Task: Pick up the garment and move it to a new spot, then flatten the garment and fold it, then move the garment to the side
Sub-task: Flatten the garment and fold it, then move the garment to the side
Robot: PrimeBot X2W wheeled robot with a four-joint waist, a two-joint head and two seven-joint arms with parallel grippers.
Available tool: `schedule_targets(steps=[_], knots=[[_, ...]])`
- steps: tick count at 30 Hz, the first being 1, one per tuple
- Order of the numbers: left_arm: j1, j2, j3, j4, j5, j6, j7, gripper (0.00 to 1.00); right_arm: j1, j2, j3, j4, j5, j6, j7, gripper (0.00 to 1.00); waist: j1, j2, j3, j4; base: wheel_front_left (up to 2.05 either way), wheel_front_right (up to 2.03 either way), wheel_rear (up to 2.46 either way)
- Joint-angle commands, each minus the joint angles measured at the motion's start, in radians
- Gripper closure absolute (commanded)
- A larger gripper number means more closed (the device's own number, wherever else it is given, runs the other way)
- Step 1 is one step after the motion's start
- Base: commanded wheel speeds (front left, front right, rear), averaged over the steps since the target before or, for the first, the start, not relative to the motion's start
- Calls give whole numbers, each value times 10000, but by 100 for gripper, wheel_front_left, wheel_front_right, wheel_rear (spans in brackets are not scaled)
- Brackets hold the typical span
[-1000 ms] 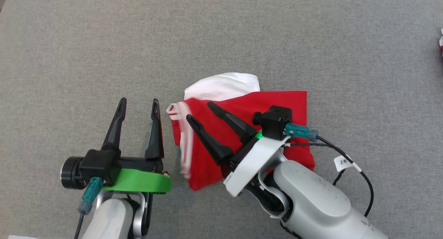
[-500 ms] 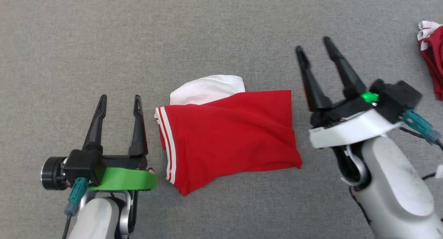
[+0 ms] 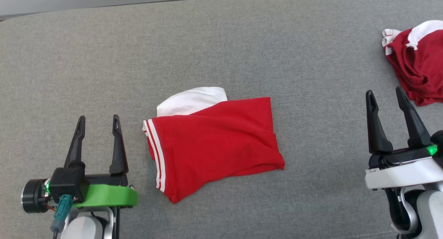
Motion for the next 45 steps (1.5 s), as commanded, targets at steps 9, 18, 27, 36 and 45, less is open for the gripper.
schedule_targets(steps=[9,18,27,36,45], knots=[[968,168,-241,-5,-40,54,202,0,1259,276,-174,-547,-161,3,553,0,0,0,-1179,-301,0,0,0],[1342,191,-368,-8,-122,100,276,0,1863,351,-229,-753,-229,3,892,0,0,0,-1634,-302,0,0,0],[1368,191,-348,-26,-171,208,243,0,2024,353,-292,-933,-246,3,1045,0,0,0,-1717,-244,0,0,0],[1252,200,-375,-3,-192,262,208,0,2012,359,-280,-990,-277,3,1105,0,0,0,-1668,-165,0,0,0],[933,161,-404,-141,-151,318,155,0,1820,240,-358,-991,-253,3,1245,0,0,0,-1369,57,0,0,0]])
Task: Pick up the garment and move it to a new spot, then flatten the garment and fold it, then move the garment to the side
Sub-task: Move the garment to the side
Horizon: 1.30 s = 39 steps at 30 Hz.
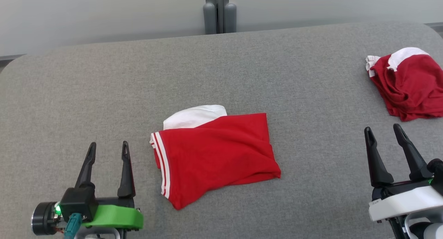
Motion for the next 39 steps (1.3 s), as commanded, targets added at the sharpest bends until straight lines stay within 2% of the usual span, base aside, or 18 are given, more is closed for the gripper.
schedule_targets(steps=[1,6,14,19,25,26,27,31,39], knots=[[-315,-13,-18,-68,59,40,-49,0,-167,-64,-3,-7,-23,3,73,0,0,0,265,168,0,0,0],[-906,-196,21,-181,146,-77,-146,0,-716,-182,343,376,104,3,213,0,0,0,1216,603,0,0,0],[-1853,-766,137,-289,480,-380,-216,0,-2205,-37,1957,2056,589,3,165,0,0,0,2449,1370,0,0,0],[-2107,-1118,264,-263,742,-639,-213,0,-2926,102,2840,3511,938,1,327,0,0,0,2686,1640,0,0,0],[-2130,-1376,528,-267,999,-897,-214,0,-3238,235,3149,4828,1276,1,792,0,0,0,2714,1685,0,0,0],[-2113,-1397,575,-282,1047,-930,-213,0,-3235,241,3242,4928,1321,1,843,67,0,0,2703,1630,0,0,0],[-2090,-1417,620,-293,1075,-963,-215,0,-3235,230,3343,4966,1370,1,853,100,0,0,2695,1565,0,0,0],[-2009,-1440,823,-378,1280,-1073,-214,0,-3417,78,3686,4662,1506,1,386,100,0,0,2677,1073,0,0,0],[-2075,-1209,929,-693,1685,-1370,-211,0,-3837,-835,3627,3857,1704,-5,-479,100,0,0,2795,-695,0,0,0]])
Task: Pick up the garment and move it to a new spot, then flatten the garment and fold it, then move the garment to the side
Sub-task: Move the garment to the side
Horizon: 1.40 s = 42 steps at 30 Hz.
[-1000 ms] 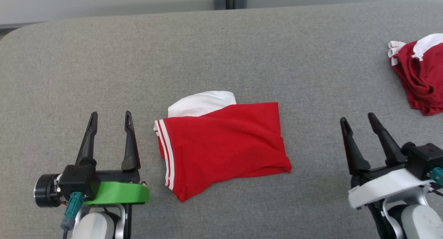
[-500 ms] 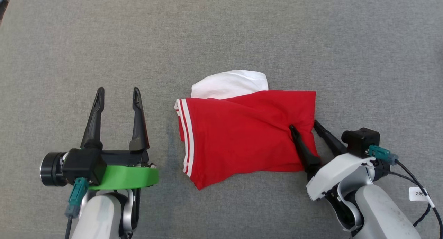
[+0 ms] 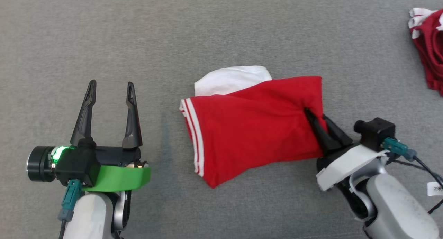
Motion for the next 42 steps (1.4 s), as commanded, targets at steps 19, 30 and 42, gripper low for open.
schedule_targets(steps=[19,30,42], knots=[[-2183,467,-1354,-679,925,-1094,337,0,-4673,-3373,-2815,2665,1363,-12,-454,100,0,-1,2822,-1929,0,0,0],[-2640,432,-1550,-925,968,-1081,290,0,-6204,-3963,-4016,5593,863,-16,-752,0,0,-1,3266,-1691,0,0,0],[-1868,446,-1423,-336,611,-776,145,0,-4589,-2886,-5250,4809,165,-15,-1517,0,0,-1,1806,-2043,0,0,0]])
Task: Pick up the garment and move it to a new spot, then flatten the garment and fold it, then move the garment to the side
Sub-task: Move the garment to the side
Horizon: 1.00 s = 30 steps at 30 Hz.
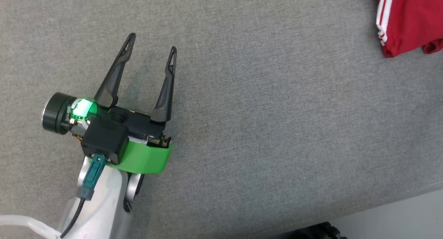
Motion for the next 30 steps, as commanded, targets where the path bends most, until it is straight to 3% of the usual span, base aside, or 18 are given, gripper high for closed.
schedule_targets(steps=[1,8,14,22,30], knots=[[237,53,87,38,-99,94,-44,0,499,359,-154,-449,-224,-11,-48,0,0,0,-666,-312,0,0,0],[1201,204,551,233,-394,558,63,0,2958,2528,-380,-3681,-1103,-11,-53,0,0,0,-1801,-758,0,0,0],[2028,169,809,419,-698,911,129,0,4769,3679,448,-5536,-1621,-11,-41,0,0,0,-2694,-692,0,0,0],[2671,-36,1049,788,-1079,1206,31,0,6374,4419,1068,-6698,-1791,-6,-13,0,0,0,-3569,314,0,0,0],[3332,136,1516,1108,-1404,1427,-80,0,7353,4621,1277,-7588,-2042,-6,646,0,0,0,-4211,1344,0,0,0]])
